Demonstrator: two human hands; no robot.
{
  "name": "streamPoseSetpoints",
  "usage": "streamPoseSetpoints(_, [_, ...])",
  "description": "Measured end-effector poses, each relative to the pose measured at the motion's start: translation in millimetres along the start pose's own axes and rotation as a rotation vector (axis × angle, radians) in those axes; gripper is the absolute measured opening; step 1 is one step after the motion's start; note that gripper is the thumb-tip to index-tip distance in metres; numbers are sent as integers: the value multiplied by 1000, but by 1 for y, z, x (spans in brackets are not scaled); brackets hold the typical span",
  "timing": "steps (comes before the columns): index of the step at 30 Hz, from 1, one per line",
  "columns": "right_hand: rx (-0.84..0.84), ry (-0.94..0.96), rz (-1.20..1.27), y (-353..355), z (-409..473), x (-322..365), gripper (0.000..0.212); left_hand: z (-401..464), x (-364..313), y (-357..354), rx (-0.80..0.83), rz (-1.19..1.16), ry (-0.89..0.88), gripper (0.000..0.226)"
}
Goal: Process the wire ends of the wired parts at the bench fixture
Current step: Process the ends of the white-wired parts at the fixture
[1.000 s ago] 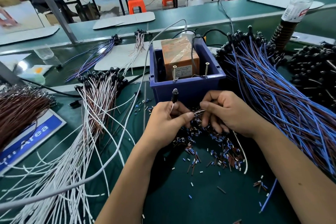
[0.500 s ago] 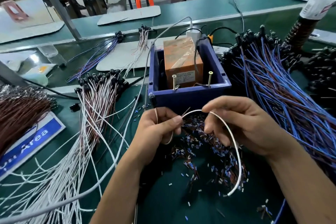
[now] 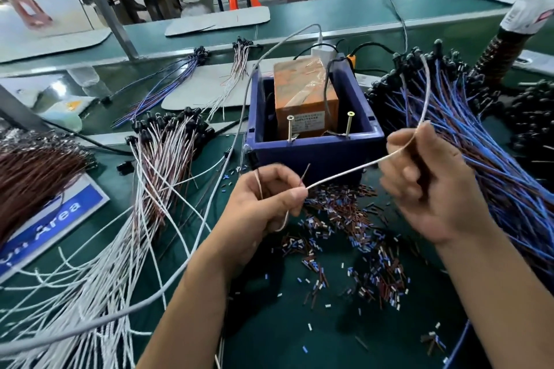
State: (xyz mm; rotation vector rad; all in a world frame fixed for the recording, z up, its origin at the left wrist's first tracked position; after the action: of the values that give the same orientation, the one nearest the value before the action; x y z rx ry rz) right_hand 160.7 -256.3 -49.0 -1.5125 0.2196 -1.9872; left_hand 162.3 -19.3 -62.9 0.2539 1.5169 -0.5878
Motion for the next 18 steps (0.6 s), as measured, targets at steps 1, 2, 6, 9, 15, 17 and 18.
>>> streamPoseSetpoints(1, [-17,26,28,2,1,4,26,0,0,0,1,0,-18,11])
streamPoseSetpoints(2, [-36,48,43,2,1,6,27,0,-1,0,-2,-4,-38,11])
streamPoseSetpoints(6, [-64,83,86,4,2,11,33,0,1,-1,-53,-98,-95,9])
streamPoseSetpoints(9, [39,57,43,1,0,14,25,0,2,-1,-110,-113,-124,9])
streamPoseSetpoints(15, [292,-226,-264,-25,-5,-6,19,-2,-2,-9,23,-138,-153,10])
streamPoseSetpoints(17, [302,-322,-414,-36,-6,-20,13,-2,-1,-13,45,-161,-141,7])
streamPoseSetpoints(18, [291,-349,-450,-39,-6,-27,14,-1,0,-16,44,-165,-137,10])
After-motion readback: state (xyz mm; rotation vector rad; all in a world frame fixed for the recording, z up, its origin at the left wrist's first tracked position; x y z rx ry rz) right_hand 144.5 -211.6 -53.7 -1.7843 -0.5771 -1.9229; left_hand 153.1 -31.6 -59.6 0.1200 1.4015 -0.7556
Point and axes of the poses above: each hand's wrist, its own z-axis towards the middle knuckle, its own y-axis out of the back of the hand, x = y × z, the point moved 3 cm from there along z, towards the middle knuckle, and after that the axes turned 7 degrees about x, right-handed, at the moved point
